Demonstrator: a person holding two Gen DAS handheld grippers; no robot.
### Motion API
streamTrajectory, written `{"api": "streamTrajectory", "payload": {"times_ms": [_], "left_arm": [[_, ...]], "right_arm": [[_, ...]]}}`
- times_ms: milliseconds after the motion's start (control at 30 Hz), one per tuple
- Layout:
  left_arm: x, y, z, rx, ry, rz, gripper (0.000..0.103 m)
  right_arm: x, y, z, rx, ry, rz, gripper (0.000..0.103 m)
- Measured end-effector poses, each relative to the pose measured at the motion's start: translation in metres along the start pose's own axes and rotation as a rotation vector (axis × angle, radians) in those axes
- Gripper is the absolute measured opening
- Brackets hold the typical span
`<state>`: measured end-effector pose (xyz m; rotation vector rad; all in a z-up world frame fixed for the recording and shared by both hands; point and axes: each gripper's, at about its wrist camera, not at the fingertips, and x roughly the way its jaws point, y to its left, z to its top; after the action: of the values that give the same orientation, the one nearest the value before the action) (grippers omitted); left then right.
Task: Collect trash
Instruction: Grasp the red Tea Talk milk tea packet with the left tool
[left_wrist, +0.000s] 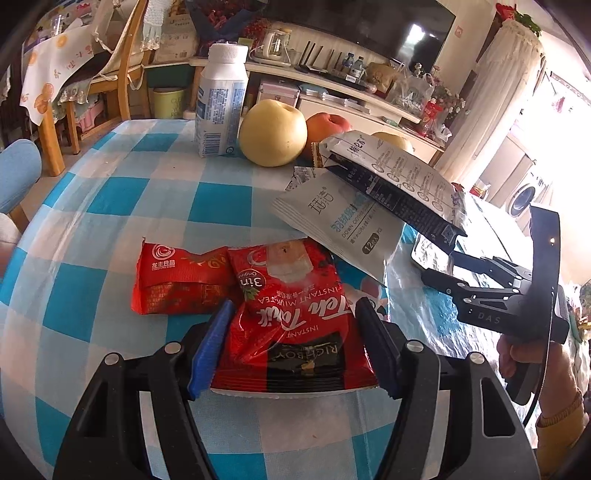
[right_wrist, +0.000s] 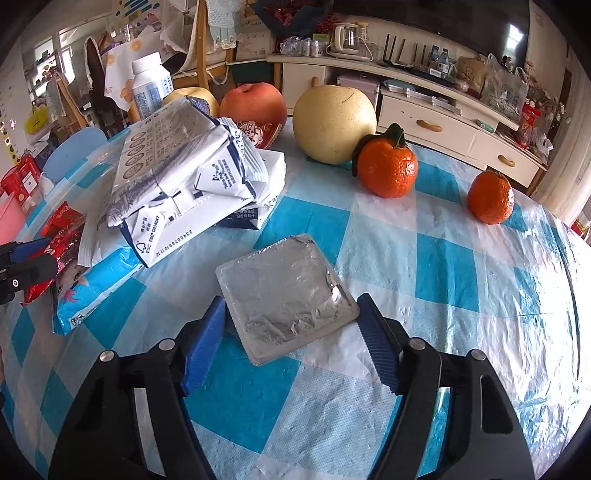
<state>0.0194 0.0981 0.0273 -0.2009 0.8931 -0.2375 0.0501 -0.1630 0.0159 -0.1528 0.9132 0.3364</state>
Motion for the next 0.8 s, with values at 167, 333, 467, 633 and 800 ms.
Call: {"api": "streamTrajectory", "payload": {"times_ms": [167, 333, 467, 633, 800], "left_arm": [[-0.006, 0.006, -0.001, 0.0, -0.008, 0.0, 0.068], [-0.013, 0.012, -0.001, -0.007, -0.02, -0.005, 0.056], [-0.015, 0.018, -0.003, -0.011, -0.016, -0.012, 0.055], [-0.013, 0.02, -0.007, -0.005, 0.009, -0.017, 0.055], [-0.004, 0.018, -0.009, 0.002, 0.044, -0.004, 0.062]], "right_arm": [[-0.003, 0.006, -0.004, -0.017, 0.002, 0.013, 0.07], [-0.007, 0.017, -0.01, -0.041, 0.002, 0.028, 0.068], [-0.011, 0.022, -0.014, -0.038, 0.0, 0.032, 0.067], [-0.017, 0.032, -0.021, -0.043, 0.001, 0.035, 0.066], [-0.021, 0.044, -0.025, -0.052, -0.002, 0.03, 0.066]]}}
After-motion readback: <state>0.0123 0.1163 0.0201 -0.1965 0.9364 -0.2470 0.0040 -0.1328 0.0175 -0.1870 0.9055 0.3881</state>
